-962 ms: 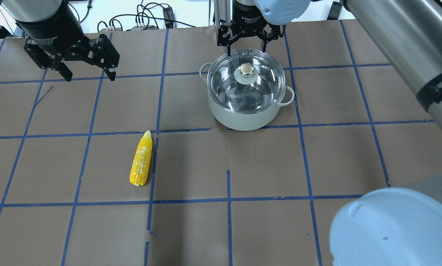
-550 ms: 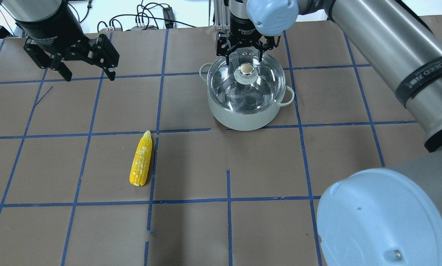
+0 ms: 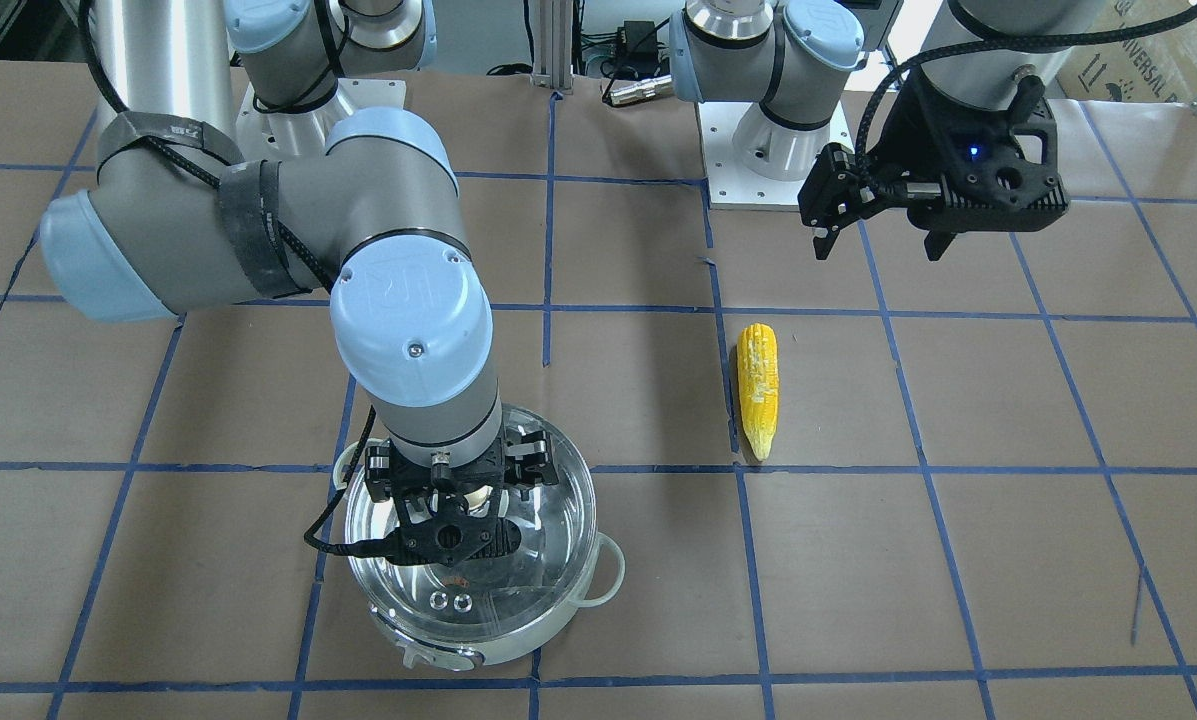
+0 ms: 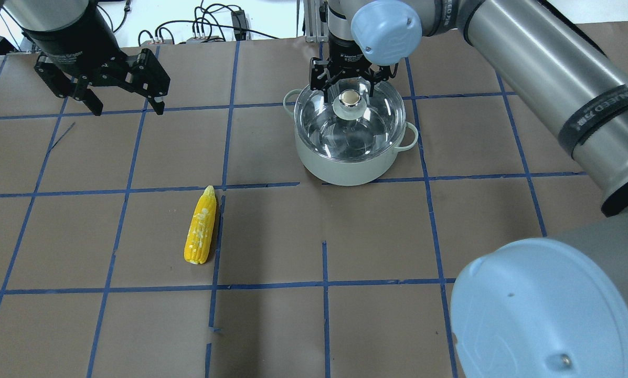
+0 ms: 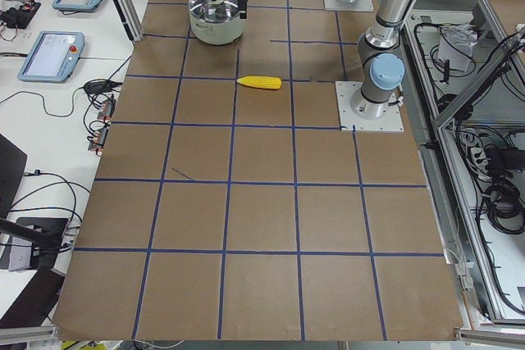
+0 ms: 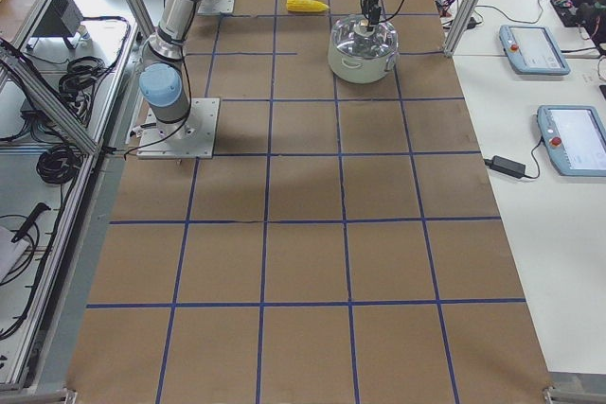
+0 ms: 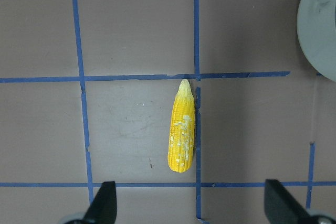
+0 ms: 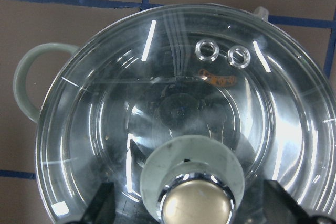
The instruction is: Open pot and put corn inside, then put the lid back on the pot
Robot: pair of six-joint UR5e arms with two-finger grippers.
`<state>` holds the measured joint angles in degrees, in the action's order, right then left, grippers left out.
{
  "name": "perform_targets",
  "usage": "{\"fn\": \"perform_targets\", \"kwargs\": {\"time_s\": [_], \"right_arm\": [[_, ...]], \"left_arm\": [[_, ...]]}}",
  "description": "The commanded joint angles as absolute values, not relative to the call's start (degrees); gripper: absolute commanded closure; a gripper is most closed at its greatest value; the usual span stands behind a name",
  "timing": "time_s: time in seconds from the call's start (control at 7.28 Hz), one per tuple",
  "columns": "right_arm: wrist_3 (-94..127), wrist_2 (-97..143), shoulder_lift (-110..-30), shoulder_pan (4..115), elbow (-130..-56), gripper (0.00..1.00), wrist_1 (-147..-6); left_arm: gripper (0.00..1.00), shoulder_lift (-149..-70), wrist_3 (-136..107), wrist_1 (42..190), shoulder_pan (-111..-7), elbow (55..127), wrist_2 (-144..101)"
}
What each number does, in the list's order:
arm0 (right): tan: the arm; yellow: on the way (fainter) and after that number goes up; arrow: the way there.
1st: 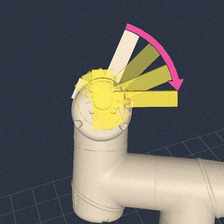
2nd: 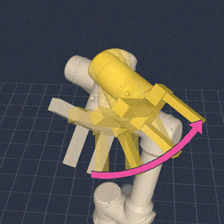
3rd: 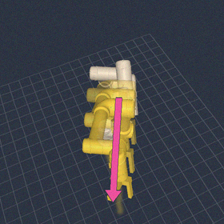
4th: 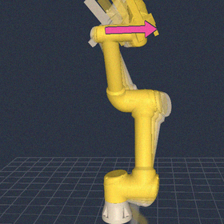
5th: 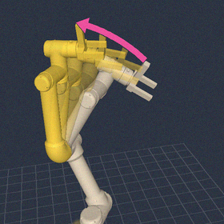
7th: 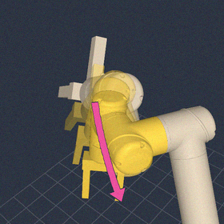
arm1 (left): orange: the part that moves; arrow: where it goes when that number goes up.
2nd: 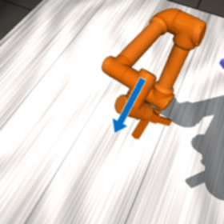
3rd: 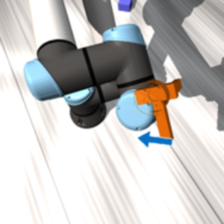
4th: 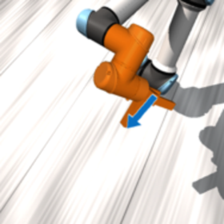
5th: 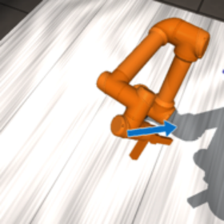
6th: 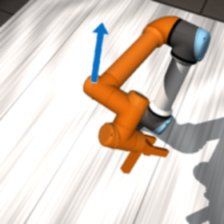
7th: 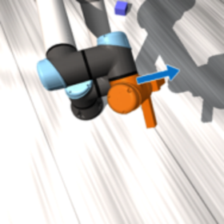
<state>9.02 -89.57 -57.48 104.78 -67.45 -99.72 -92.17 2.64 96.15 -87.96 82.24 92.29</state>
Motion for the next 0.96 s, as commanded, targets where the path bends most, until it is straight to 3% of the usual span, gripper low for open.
{"fn": "perform_targets", "kwargs": {"time_s": [0.0, 0.41, 0.55, 0.82], "right_arm": [[9.1, -89.6, -57.5, 104.9, -68.0, 0.08, -100.5], [9.0, -89.7, -57.6, 104.8, -67.6, 0.58, -99.8], [8.5, -91.8, -57.7, 104.8, -67.2, 0.67, -99.6], [8.5, -92.0, -58.4, 104.6, -65.7, 0.71, -96.5]], "left_arm": [[0.00, -92.1, 2.6, 96.2, -88.0, 82.4, 92.3], [0.00, -92.1, 2.6, 96.2, -88.0, 82.4, 92.3], [0.00, -92.1, 2.6, 96.2, -88.0, 82.4, 92.3], [0.00, -92.1, 2.6, 96.2, -87.9, 82.4, 92.3]]}}
